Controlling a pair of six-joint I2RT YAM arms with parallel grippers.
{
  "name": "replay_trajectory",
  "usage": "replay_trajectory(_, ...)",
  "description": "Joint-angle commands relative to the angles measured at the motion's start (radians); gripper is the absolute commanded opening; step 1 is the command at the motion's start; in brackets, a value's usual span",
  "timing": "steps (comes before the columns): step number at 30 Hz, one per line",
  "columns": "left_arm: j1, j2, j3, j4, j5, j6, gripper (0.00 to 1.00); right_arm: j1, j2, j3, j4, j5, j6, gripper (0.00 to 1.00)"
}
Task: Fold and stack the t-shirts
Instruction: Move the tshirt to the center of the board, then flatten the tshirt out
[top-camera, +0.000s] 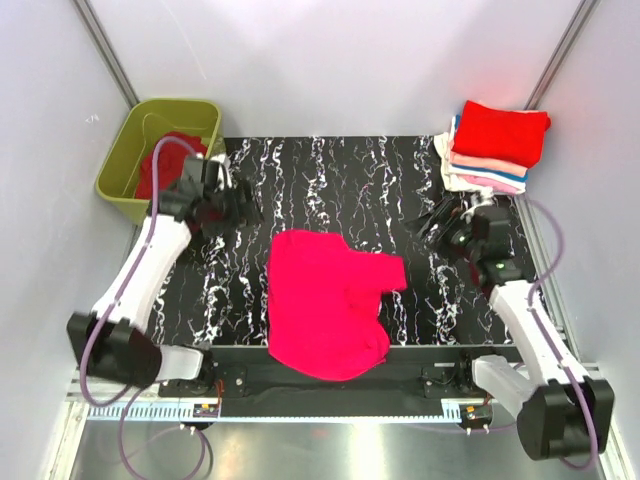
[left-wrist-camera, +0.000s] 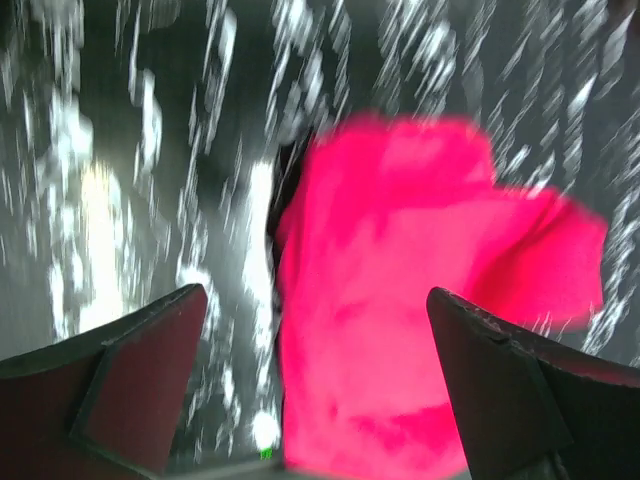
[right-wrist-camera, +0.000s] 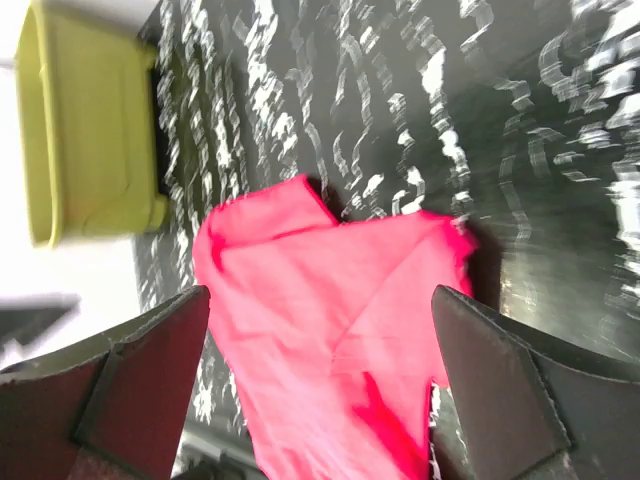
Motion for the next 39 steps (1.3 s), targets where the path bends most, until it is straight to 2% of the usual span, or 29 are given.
replay_trajectory(1, -0.015, -0.262, -0.127, 0.037, -0.008, -0.058, 0.99, 0.000, -0.033, 0.127, -0.418, 0.247, -0.055, 1.00)
replay_trajectory(5, -0.069, -0.372, -0.286, 0.040, -0.028, -0.127, 0.99, 0.048, 0.004, 0.226, -0.582, 0.287, -0.097, 1.00)
replay_trajectory(7, -0.112, -0.420, -0.356, 0.045, -0.029, -0.167, 0.99, 0.168, 0.013, 0.245, -0.656, 0.327, -0.081, 1.00)
replay_trajectory(9, -0.181, -0.440, -0.411, 0.081, -0.031, -0.194, 0.94, 0.242, 0.020, 0.230, -0.684, 0.292, -0.036, 1.00)
replay_trajectory(13, -0.356, -0.376, -0.459, 0.199, -0.025, -0.266, 0.85, 0.408, -0.005, 0.104, -0.683, 0.255, 0.060, 1.00)
replay_trajectory(15, -0.468, -0.293, -0.483, 0.361, 0.026, -0.309, 0.84, 0.416, -0.013, 0.038, -0.614, 0.205, 0.072, 1.00)
replay_trajectory(16, -0.468, -0.261, -0.491, 0.362, 0.026, -0.326, 0.84, 0.416, -0.005, 0.023, -0.575, 0.175, 0.072, 1.00)
replay_trajectory(19, -0.502, -0.138, -0.505, 0.515, 0.070, -0.374, 0.81, 0.416, 0.090, 0.030, -0.475, 0.106, 0.031, 1.00)
replay_trajectory(22, -0.506, -0.058, -0.481, 0.519, 0.069, -0.373, 0.77, 0.434, 0.225, 0.099, -0.449, 0.089, -0.012, 0.97)
replay_trajectory(24, -0.505, -0.047, -0.470, 0.507, 0.058, -0.357, 0.76, 0.480, 0.298, 0.131, -0.437, 0.089, -0.017, 0.95)
replay_trajectory(29, -0.503, -0.134, -0.490, 0.424, -0.006, -0.330, 0.77, 0.552, 0.453, 0.168, -0.392, 0.092, -0.028, 0.89)
replay_trajectory(32, -0.488, -0.211, -0.548, 0.398, -0.023, -0.331, 0.77, 0.592, 0.513, 0.170, -0.346, 0.080, -0.025, 0.82)
replay_trajectory(35, -0.461, -0.286, -0.598, 0.378, -0.032, -0.333, 0.77, 0.606, 0.576, 0.185, -0.345, 0.089, -0.035, 0.71)
replay_trajectory(36, -0.451, -0.303, -0.609, 0.372, -0.032, -0.334, 0.77, 0.606, 0.587, 0.194, -0.342, 0.089, -0.038, 0.55)
replay_trajectory(39, -0.421, -0.368, -0.637, 0.344, -0.037, -0.333, 0.77, 0.606, 0.595, 0.229, -0.374, 0.132, -0.058, 0.26)
